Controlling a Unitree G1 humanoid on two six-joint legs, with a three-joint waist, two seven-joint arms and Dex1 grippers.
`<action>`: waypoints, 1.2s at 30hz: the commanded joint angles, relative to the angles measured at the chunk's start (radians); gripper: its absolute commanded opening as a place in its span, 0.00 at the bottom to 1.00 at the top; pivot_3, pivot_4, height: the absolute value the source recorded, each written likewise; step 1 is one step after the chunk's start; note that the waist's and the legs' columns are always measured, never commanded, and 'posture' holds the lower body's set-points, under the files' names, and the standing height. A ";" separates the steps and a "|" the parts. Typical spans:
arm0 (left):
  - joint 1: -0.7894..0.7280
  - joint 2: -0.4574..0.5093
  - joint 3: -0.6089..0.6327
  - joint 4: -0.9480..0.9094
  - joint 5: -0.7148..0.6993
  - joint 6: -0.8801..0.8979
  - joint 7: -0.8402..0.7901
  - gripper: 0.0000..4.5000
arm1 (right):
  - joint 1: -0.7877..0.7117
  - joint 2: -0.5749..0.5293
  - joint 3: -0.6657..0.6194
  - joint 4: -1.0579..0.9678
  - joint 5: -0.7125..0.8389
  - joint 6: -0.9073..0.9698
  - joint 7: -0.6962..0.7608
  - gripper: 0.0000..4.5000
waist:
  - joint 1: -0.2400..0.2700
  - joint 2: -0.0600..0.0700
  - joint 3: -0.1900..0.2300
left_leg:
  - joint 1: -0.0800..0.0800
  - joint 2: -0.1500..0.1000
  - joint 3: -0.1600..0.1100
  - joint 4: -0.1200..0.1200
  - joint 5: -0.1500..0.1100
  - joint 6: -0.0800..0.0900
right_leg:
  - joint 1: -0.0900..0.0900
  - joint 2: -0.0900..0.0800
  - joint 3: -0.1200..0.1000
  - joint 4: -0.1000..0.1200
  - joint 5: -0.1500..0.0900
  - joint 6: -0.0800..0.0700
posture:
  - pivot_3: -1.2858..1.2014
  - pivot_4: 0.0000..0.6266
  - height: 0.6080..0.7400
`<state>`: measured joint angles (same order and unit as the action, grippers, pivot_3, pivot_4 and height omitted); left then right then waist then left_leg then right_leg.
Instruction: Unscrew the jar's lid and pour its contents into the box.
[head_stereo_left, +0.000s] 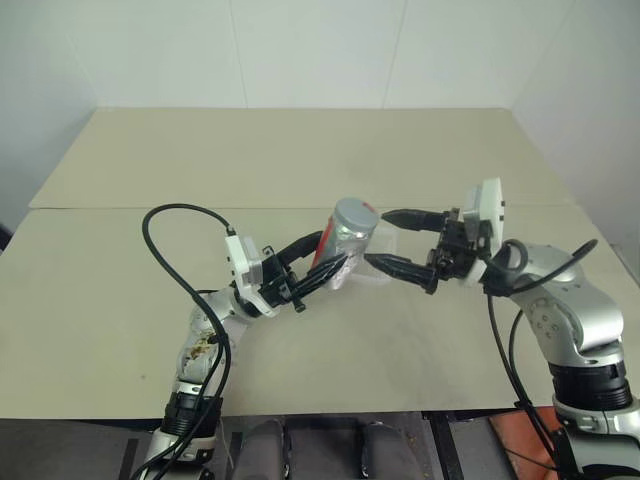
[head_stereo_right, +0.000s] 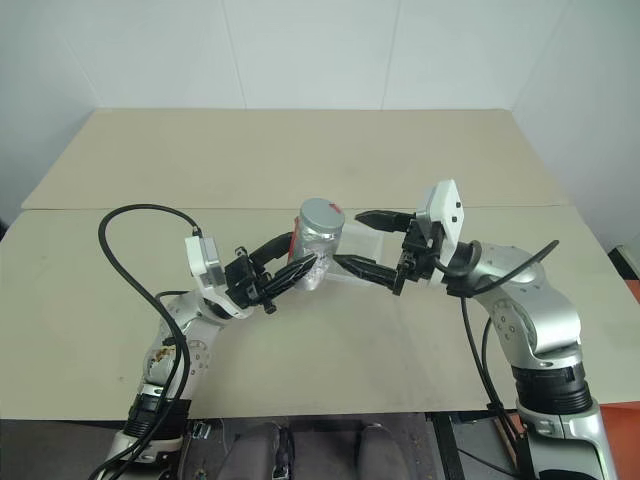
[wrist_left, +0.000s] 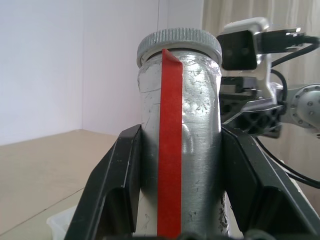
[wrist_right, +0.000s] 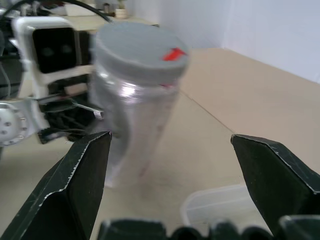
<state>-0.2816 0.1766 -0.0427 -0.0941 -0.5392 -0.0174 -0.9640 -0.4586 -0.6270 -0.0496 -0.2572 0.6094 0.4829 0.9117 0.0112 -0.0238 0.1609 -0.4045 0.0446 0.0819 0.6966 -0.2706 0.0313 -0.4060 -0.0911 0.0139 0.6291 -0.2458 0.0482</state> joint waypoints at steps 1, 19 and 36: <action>-0.016 0.000 -0.001 -0.033 -0.016 -0.015 -0.009 0.45 | -0.017 0.002 -0.013 -0.003 -0.026 -0.045 -0.002 0.99 | 0.001 0.000 0.000 | 0.000 0.000 0.000 0.000 0.000 0.000 | 0.000 0.000 0.000 0.000 0.000 0.000 | 0.52 0.24 1.00; -0.018 0.012 -0.023 -0.011 0.016 -0.021 -0.024 0.45 | -0.045 0.054 -0.013 -0.050 -0.032 -0.046 -0.040 0.99 | 0.000 0.000 0.000 | 0.000 0.000 0.000 0.000 0.000 0.000 | 0.000 0.000 0.000 0.000 0.000 0.000 | 0.52 0.24 1.00; -0.028 0.009 -0.038 0.025 0.051 -0.046 -0.024 0.45 | -0.025 0.056 0.003 -0.074 -0.038 -0.053 -0.032 0.99 | -0.001 0.000 0.000 | 0.000 0.000 0.000 0.000 0.000 0.000 | 0.000 0.000 0.000 0.000 0.000 0.000 | 0.52 0.24 1.00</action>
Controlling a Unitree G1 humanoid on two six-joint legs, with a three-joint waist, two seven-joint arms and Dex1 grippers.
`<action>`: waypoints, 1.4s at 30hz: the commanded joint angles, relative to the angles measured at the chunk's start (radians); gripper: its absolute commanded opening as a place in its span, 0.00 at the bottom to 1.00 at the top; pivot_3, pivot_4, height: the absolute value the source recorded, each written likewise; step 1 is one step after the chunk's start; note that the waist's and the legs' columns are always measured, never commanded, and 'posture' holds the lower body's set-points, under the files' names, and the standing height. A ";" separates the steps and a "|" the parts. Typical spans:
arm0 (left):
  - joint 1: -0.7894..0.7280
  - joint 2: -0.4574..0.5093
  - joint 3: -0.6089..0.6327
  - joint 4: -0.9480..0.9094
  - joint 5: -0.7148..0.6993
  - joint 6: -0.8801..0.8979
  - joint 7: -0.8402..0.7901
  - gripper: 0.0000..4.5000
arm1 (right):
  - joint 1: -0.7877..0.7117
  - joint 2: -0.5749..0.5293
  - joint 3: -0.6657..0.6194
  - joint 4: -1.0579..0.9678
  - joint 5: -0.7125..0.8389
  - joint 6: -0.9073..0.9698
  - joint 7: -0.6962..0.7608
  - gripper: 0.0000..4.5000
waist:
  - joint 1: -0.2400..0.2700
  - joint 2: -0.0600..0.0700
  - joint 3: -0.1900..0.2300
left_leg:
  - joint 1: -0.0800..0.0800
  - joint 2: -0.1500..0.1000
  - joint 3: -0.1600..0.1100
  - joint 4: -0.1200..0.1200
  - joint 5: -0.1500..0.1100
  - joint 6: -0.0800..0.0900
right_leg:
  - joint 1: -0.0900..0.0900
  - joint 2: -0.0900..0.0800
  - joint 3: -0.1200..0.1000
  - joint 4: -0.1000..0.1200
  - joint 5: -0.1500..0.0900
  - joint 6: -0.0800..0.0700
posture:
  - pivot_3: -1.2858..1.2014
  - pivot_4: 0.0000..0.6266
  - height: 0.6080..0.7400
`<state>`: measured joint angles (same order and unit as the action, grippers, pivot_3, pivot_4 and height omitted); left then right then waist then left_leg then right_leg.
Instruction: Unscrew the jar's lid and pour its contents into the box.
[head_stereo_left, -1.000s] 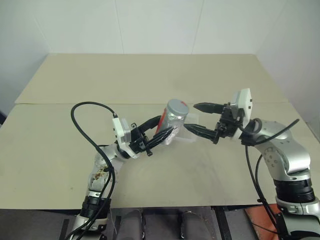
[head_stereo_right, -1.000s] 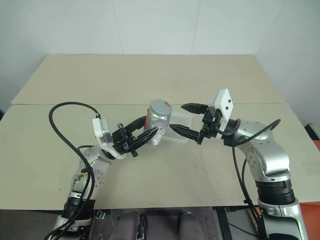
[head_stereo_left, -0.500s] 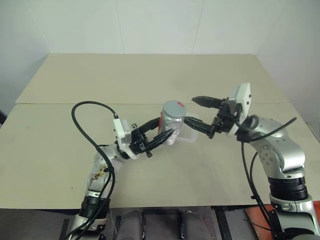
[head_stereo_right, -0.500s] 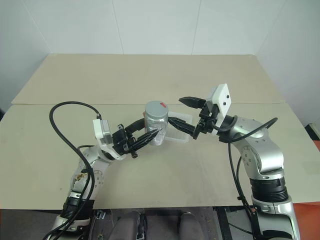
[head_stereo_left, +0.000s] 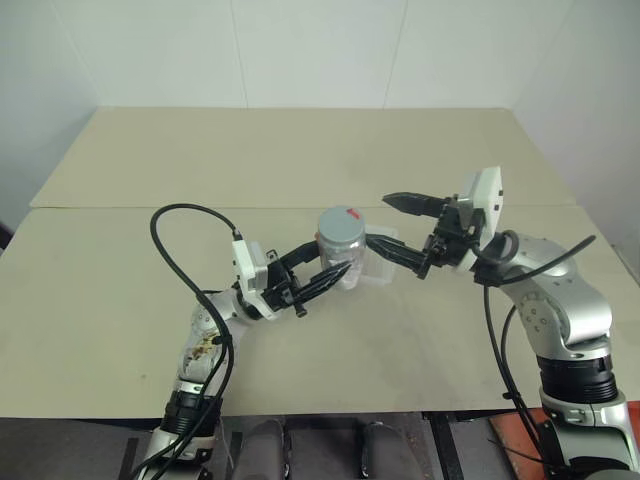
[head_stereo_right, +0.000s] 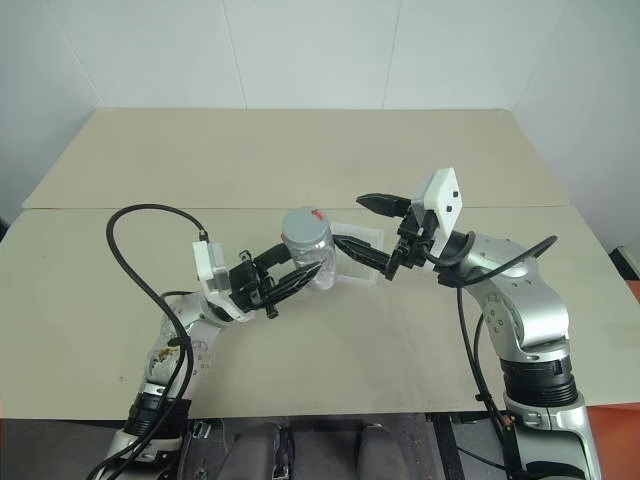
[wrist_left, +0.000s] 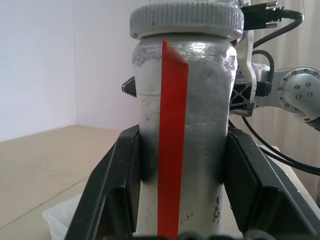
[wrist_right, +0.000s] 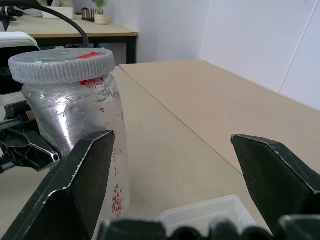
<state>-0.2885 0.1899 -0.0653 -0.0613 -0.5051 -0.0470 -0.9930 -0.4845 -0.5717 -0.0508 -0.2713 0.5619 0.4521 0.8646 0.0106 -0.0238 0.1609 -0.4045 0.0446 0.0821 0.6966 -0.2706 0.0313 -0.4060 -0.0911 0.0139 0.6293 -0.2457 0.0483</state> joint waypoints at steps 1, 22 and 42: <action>-0.021 -0.004 -0.016 -0.008 0.018 -0.018 0.006 0.45 | 0.004 -0.001 0.005 -0.059 0.005 -0.025 0.016 0.99 | 0.000 0.000 0.000 | 0.000 0.000 0.000 0.000 0.000 0.000 | 0.000 0.000 0.000 0.000 0.000 0.000 | 0.52 0.24 1.00; -0.015 0.038 -0.003 -0.099 -0.056 0.194 0.090 0.44 | 0.099 -0.096 -0.096 -0.175 0.166 0.077 0.051 1.00 | -0.006 0.000 0.000 | 0.000 0.001 -0.001 0.000 0.000 0.000 | 0.000 0.000 0.000 0.000 0.000 0.000 | 0.52 0.24 1.00; 0.003 0.027 -0.015 -0.084 -0.006 0.138 0.071 0.44 | -0.064 0.033 0.021 -0.176 0.163 0.166 -0.115 1.00 | -0.002 0.000 0.000 | 0.000 0.000 -0.001 0.000 0.000 0.000 | 0.000 0.000 0.000 0.000 0.000 0.000 | 0.52 0.24 1.00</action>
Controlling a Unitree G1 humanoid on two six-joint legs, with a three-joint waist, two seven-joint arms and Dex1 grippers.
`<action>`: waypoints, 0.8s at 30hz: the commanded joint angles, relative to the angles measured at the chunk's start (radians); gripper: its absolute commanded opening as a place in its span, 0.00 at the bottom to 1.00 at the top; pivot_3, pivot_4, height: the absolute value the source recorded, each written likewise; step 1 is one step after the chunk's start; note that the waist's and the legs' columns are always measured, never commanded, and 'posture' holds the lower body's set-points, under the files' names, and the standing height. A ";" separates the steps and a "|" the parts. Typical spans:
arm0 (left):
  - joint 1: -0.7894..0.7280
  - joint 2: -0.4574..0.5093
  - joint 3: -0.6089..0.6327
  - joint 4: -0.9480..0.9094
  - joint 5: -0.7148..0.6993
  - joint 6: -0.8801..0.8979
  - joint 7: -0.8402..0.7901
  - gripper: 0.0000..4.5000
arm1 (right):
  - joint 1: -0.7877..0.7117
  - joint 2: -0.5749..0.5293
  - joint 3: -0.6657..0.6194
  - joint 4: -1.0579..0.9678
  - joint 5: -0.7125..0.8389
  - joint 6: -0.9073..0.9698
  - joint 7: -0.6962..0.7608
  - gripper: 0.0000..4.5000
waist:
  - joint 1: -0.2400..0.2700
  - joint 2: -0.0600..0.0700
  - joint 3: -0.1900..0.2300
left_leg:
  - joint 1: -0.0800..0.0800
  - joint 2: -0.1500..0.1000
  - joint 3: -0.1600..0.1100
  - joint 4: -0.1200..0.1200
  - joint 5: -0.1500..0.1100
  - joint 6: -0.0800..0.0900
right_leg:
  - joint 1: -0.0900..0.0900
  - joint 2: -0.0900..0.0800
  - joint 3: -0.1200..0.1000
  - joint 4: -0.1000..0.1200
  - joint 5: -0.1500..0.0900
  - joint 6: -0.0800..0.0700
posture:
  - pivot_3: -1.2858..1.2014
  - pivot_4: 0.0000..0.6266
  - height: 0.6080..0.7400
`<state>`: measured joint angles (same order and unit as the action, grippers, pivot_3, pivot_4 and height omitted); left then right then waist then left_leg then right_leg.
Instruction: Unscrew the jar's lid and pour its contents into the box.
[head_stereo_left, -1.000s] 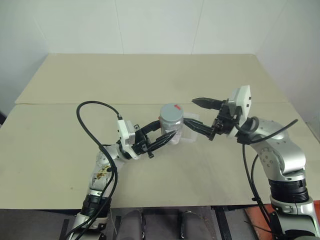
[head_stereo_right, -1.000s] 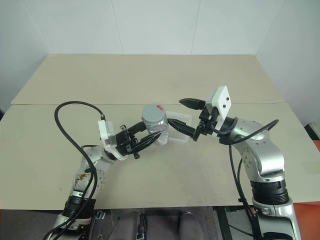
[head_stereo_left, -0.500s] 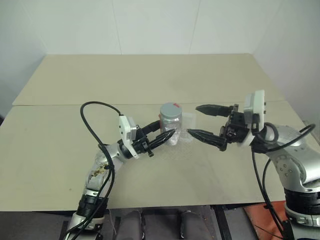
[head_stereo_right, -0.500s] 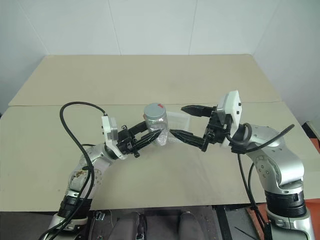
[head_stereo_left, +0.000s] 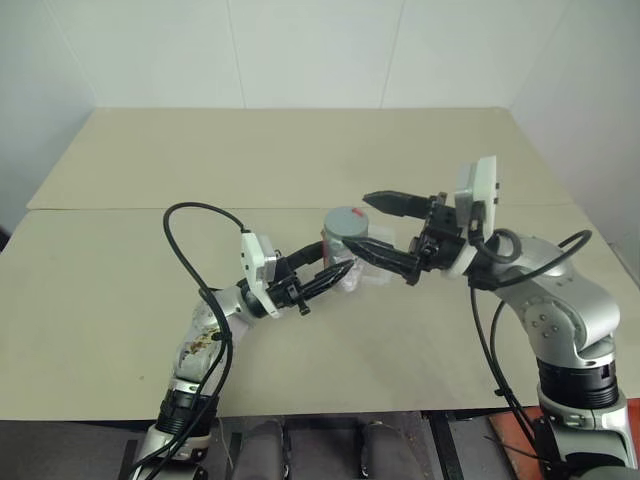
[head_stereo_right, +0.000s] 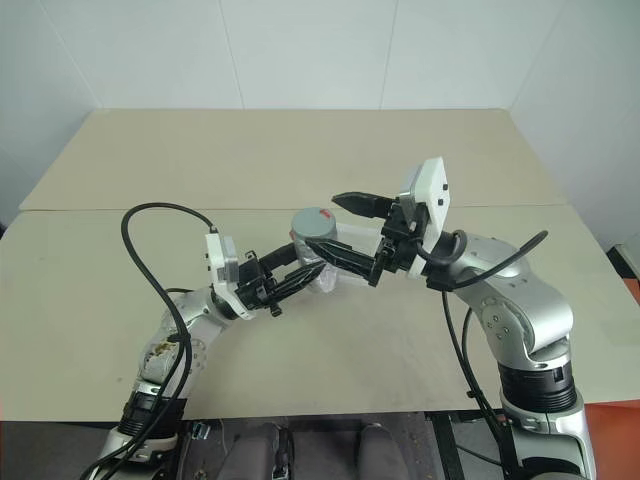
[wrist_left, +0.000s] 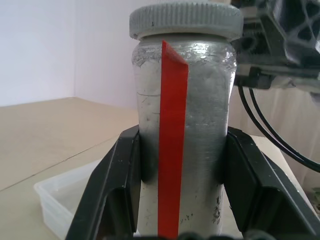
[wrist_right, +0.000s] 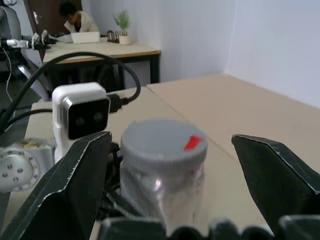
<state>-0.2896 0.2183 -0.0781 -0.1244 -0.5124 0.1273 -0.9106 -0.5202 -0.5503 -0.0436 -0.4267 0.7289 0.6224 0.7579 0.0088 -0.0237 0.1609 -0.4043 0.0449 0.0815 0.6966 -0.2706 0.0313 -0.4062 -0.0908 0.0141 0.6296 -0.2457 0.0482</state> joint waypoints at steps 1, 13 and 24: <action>0.005 -0.002 -0.003 -0.020 0.003 -0.039 -0.013 0.44 | -0.037 0.016 0.021 -0.016 -0.009 -0.005 -0.012 1.00 | -0.001 0.000 0.000 | 0.000 0.000 0.000 0.000 0.000 0.000 | 0.000 0.000 0.000 0.000 0.000 0.000 | 0.52 0.24 1.00; 0.012 -0.017 -0.015 -0.015 0.007 -0.066 -0.012 0.44 | -0.071 0.008 0.036 0.018 -0.051 -0.007 0.010 1.00 | 0.001 0.000 0.000 | 0.000 0.000 0.000 0.000 0.000 0.000 | 0.000 -0.001 0.000 0.000 0.000 0.000 | 0.52 0.24 1.00; 0.004 -0.011 -0.007 -0.002 -0.004 -0.068 -0.025 0.44 | -0.031 -0.039 -0.012 0.009 -0.052 -0.019 0.018 1.00 | 0.001 0.000 0.000 | 0.000 0.000 0.000 0.000 0.000 0.000 | 0.000 -0.001 0.000 0.000 0.000 0.000 | 0.52 0.24 1.00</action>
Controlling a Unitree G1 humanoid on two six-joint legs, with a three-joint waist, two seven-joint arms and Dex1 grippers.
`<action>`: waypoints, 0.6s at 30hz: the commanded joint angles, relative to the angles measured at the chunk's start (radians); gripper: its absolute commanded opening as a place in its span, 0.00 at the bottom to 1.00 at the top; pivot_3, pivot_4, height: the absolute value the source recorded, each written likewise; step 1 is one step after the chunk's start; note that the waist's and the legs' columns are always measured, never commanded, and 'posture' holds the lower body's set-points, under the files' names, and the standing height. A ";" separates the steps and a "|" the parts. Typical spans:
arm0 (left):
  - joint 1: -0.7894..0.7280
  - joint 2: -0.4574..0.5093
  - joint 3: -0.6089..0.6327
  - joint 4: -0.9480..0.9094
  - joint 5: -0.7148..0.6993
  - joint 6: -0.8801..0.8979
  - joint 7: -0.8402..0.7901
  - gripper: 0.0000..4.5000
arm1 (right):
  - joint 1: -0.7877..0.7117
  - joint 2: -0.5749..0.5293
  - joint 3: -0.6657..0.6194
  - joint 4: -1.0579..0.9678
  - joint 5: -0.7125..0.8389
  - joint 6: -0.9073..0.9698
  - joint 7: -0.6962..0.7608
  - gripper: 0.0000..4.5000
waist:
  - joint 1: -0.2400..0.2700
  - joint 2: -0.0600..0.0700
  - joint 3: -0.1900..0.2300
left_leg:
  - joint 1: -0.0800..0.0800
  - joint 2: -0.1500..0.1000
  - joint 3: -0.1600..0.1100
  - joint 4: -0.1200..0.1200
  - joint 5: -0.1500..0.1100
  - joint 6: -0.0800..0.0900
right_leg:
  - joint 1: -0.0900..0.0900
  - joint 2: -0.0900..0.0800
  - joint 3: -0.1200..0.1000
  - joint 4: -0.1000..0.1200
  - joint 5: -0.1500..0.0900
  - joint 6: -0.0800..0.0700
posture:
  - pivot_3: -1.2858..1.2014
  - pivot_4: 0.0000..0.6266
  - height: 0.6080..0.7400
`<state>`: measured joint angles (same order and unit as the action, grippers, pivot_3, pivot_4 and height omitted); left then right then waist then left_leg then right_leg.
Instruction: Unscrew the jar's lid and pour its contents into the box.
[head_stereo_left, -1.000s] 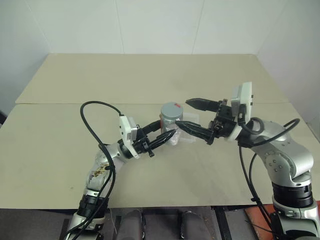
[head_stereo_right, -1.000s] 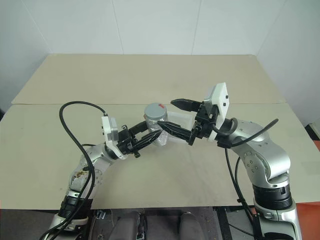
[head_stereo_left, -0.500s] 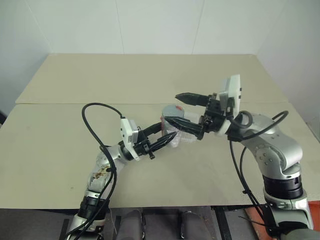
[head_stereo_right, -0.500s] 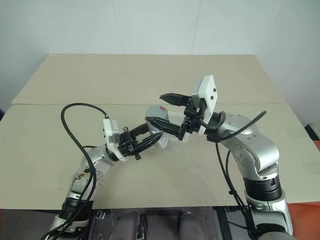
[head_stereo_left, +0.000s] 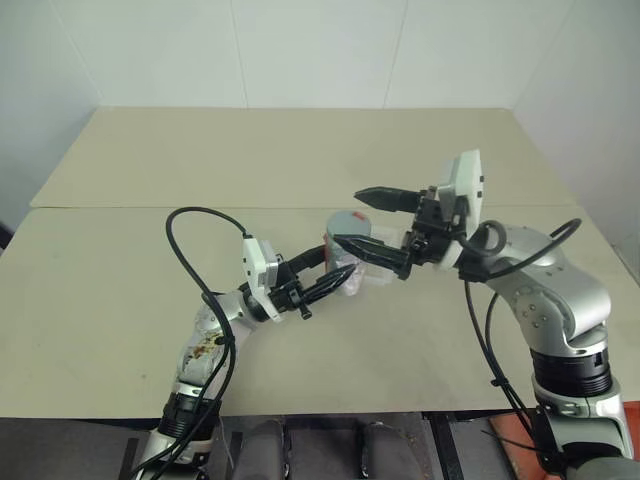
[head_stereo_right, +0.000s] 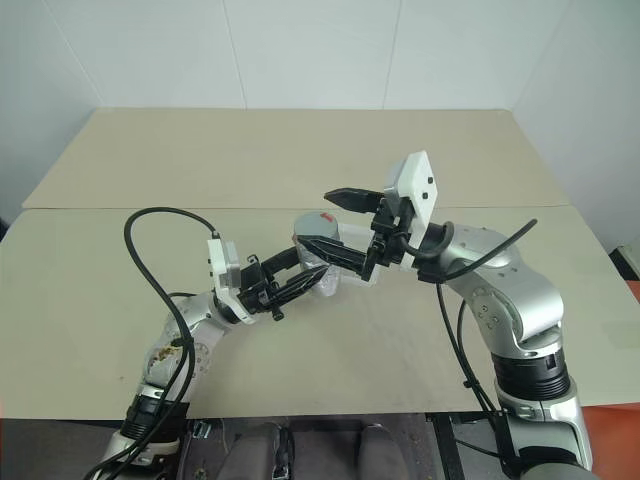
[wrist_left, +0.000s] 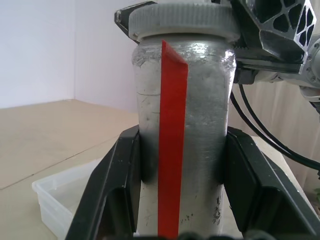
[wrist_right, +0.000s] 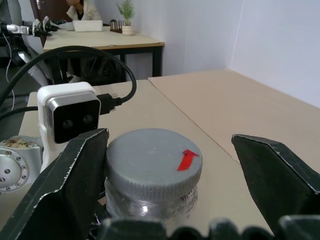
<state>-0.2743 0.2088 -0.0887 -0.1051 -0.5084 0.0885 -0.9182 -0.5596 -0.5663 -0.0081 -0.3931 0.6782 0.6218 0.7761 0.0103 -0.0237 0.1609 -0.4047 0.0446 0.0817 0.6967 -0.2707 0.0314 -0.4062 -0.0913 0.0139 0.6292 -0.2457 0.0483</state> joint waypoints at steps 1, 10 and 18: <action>-0.012 0.000 0.005 -0.020 -0.009 -0.030 -0.019 0.44 | 0.011 -0.027 -0.052 -0.025 -0.002 -0.021 0.002 1.00 | 0.000 0.000 0.000 | 0.000 0.000 0.000 0.000 0.000 0.000 | 0.000 0.000 0.000 0.000 0.000 0.000 | 0.52 0.24 1.00; -0.014 0.002 0.006 -0.019 -0.011 -0.029 -0.024 0.44 | 0.069 -0.084 -0.104 -0.022 -0.017 -0.044 0.014 1.00 | 0.000 0.000 0.000 | 0.000 0.000 0.000 0.000 0.000 0.000 | 0.000 0.000 0.000 0.000 0.000 0.000 | 0.52 0.24 1.00; -0.019 0.003 0.012 -0.009 -0.011 -0.033 -0.031 0.44 | 0.088 -0.108 -0.138 -0.027 -0.010 -0.055 0.036 1.00 | 0.000 0.000 0.000 | 0.000 0.000 0.000 0.000 0.000 0.000 | 0.000 0.000 0.000 0.000 0.000 0.000 | 0.52 0.24 1.00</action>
<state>-0.2758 0.2158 -0.0826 -0.0934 -0.5102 0.0836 -0.9400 -0.4635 -0.6596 -0.1014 -0.3972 0.6512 0.5923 0.8039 0.0100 -0.0238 0.1609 -0.4047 0.0446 0.0817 0.6967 -0.2707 0.0314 -0.4061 -0.0912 0.0141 0.6292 -0.2457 0.0483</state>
